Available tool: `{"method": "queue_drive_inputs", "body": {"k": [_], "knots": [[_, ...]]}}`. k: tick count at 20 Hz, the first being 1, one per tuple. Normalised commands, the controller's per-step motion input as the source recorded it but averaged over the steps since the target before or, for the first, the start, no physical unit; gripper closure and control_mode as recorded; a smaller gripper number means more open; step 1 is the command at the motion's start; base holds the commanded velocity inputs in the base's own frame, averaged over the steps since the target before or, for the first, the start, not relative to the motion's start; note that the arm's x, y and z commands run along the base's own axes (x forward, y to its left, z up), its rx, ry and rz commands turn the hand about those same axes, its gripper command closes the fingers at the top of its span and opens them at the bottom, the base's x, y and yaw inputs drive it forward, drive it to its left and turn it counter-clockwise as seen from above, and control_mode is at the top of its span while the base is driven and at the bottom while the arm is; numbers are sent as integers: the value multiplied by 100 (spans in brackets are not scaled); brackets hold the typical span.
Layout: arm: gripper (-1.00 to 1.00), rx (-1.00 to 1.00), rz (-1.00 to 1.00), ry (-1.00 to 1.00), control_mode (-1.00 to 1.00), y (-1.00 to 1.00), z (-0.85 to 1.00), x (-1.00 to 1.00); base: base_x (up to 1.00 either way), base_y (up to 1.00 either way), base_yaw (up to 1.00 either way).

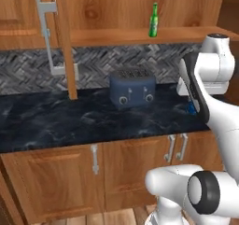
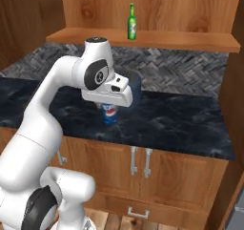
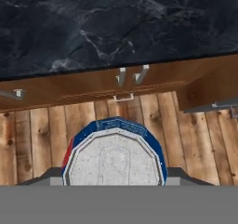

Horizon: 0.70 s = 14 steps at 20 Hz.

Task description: Pick the can, beer from the counter and place them in the open cabinet.

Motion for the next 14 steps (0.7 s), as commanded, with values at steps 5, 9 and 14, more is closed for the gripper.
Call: {"method": "queue_drive_inputs", "body": {"k": [5, 9, 14], "knots": [[100, 0, 0, 0, 100, 0, 0, 0, 59, -42, -25], [100, 0, 0, 0, 100, 0, 0, 0, 85, -38, -2], [100, 0, 0, 0, 100, 0, 0, 0, 58, -58, 2]]}}
